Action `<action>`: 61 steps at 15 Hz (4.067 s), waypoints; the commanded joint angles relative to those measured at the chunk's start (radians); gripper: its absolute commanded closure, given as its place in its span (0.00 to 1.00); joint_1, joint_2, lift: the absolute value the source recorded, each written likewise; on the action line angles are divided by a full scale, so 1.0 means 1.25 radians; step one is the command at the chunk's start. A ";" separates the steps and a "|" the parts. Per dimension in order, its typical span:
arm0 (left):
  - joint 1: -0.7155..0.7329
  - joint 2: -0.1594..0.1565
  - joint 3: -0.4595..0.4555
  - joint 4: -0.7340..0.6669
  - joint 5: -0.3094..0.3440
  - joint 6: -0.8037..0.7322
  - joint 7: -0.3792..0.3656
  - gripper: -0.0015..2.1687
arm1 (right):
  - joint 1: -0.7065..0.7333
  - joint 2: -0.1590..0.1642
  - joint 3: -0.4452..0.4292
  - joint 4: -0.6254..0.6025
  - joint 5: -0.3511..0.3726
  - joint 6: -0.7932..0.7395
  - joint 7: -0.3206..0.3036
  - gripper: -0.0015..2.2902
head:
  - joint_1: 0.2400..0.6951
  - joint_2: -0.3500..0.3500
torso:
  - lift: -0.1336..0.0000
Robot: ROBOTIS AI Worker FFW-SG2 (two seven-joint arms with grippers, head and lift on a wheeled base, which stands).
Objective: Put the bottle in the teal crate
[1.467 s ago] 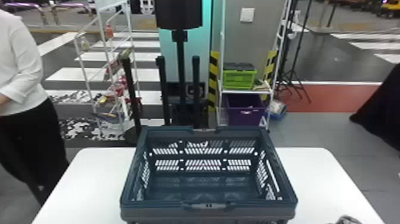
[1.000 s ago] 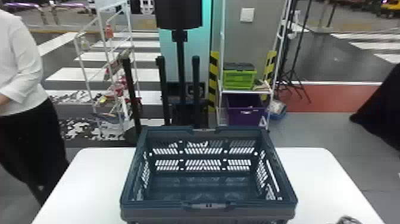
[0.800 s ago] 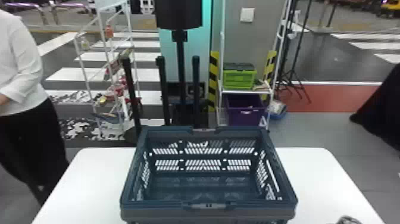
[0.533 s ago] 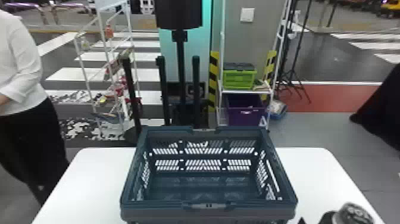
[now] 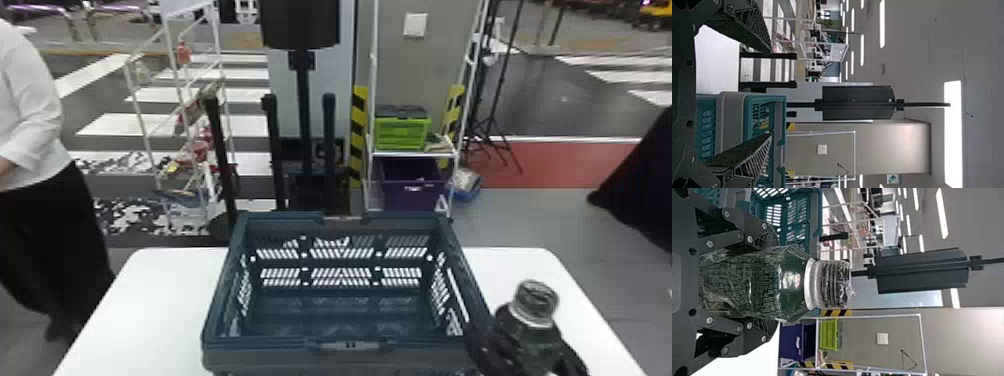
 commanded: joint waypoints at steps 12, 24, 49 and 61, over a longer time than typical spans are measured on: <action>-0.013 -0.007 0.055 0.067 0.075 -0.085 -0.019 0.07 | -0.598 -0.040 0.248 0.186 0.025 0.673 -0.078 0.72 | 0.57 0.50 | 1.00; -0.015 -0.016 0.061 0.091 0.088 -0.112 -0.022 0.07 | -0.852 0.028 0.287 0.732 -0.088 0.509 -0.078 0.72 | 0.57 0.50 | 1.00; -0.007 -0.028 0.088 0.094 0.103 -0.139 -0.030 0.07 | -0.930 0.031 0.284 0.845 -0.144 0.511 -0.085 0.03 | 0.57 0.50 | 1.00; -0.002 -0.039 0.073 0.070 0.079 -0.149 -0.029 0.07 | -0.476 -0.125 0.166 0.208 -0.080 0.420 -0.113 0.02 | 0.57 0.50 | 1.00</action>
